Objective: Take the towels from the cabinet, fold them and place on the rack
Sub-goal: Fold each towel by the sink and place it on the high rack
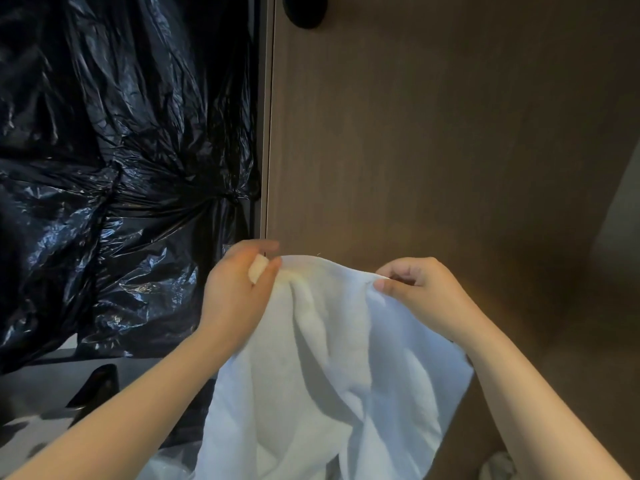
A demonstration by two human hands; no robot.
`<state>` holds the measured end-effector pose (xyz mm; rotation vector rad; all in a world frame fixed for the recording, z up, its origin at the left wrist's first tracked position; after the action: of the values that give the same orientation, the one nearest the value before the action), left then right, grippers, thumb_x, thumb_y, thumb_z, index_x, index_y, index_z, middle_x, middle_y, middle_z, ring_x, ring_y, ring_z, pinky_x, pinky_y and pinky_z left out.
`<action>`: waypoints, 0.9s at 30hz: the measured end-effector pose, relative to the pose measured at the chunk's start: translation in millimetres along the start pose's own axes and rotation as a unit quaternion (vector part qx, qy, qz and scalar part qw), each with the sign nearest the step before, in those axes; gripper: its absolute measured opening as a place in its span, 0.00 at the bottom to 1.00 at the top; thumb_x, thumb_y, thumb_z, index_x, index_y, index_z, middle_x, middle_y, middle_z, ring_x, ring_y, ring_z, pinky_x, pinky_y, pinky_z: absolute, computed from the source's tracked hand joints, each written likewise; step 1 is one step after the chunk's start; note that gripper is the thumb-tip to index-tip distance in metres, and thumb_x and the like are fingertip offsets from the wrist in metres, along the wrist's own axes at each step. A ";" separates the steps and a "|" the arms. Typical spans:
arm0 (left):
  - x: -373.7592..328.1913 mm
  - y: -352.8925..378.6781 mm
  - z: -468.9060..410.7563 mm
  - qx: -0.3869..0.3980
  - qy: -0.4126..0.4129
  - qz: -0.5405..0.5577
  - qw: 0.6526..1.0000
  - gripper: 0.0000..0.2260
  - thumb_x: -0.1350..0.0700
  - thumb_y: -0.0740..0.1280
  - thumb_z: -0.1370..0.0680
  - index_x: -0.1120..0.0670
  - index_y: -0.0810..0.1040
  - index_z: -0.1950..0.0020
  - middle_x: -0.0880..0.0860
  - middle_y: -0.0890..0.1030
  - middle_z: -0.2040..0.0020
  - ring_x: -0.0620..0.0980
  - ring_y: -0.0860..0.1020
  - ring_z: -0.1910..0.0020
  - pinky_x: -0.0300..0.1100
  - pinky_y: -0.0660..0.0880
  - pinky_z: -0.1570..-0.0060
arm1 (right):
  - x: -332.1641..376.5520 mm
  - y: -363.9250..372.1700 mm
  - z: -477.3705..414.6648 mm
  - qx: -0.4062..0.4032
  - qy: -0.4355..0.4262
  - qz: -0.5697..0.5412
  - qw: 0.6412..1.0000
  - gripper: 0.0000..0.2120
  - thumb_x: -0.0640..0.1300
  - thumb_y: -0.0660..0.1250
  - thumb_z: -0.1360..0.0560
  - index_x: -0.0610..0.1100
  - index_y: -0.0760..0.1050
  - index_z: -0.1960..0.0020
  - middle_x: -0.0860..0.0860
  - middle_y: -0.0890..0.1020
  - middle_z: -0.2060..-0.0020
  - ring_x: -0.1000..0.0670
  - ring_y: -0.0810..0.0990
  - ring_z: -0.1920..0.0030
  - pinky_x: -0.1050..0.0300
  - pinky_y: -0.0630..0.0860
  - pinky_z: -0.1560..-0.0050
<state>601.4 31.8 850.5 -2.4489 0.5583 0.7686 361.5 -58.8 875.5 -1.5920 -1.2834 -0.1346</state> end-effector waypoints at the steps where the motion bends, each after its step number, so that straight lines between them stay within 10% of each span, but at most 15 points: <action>1: -8.6 2.4 2.3 0.013 0.031 0.002 0.999 0.11 0.52 0.66 0.21 0.46 0.78 0.39 0.39 0.77 0.44 0.36 0.73 0.46 0.26 0.67 0.49 | 3.0 2.1 -0.3 0.004 -0.009 -0.001 1.000 0.07 0.46 0.70 0.23 0.50 0.83 0.60 0.57 0.84 0.64 0.55 0.80 0.61 0.68 0.72 0.65; 11: -36.9 44.2 19.5 0.193 0.071 0.090 0.974 0.11 0.52 0.67 0.21 0.40 0.79 0.40 0.35 0.80 0.48 0.32 0.75 0.44 0.25 0.69 0.46 | 27.8 10.7 1.2 0.038 -0.078 -0.050 0.995 0.07 0.44 0.69 0.22 0.53 0.84 0.55 0.58 0.85 0.60 0.57 0.82 0.56 0.69 0.74 0.57; 16: -33.1 48.6 24.4 0.170 0.022 0.088 0.981 0.07 0.49 0.68 0.23 0.47 0.82 0.60 0.42 0.82 0.59 0.40 0.79 0.55 0.39 0.76 0.53 | 25.2 8.3 3.6 0.028 -0.076 -0.063 0.995 0.06 0.44 0.70 0.23 0.51 0.84 0.55 0.58 0.85 0.60 0.57 0.82 0.57 0.69 0.74 0.58; 27: -13.8 28.7 1.3 0.042 -0.057 0.094 0.993 0.08 0.55 0.68 0.24 0.49 0.81 0.62 0.45 0.81 0.61 0.36 0.76 0.59 0.23 0.68 0.63 | 3.5 5.7 6.2 0.006 -0.011 0.016 1.000 0.05 0.45 0.71 0.24 0.55 0.83 0.54 0.57 0.82 0.63 0.56 0.81 0.61 0.66 0.78 0.61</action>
<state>575.7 13.1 848.2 -2.2813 0.7689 0.9352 364.5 -51.2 871.3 -1.6063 -1.2738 -0.0890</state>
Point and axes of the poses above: each hand's wrist, its own z-axis away from the middle knuckle, its own y-axis out of the palm, x = y × z, the point moved 5 cm from there along -z, towards the middle knuckle
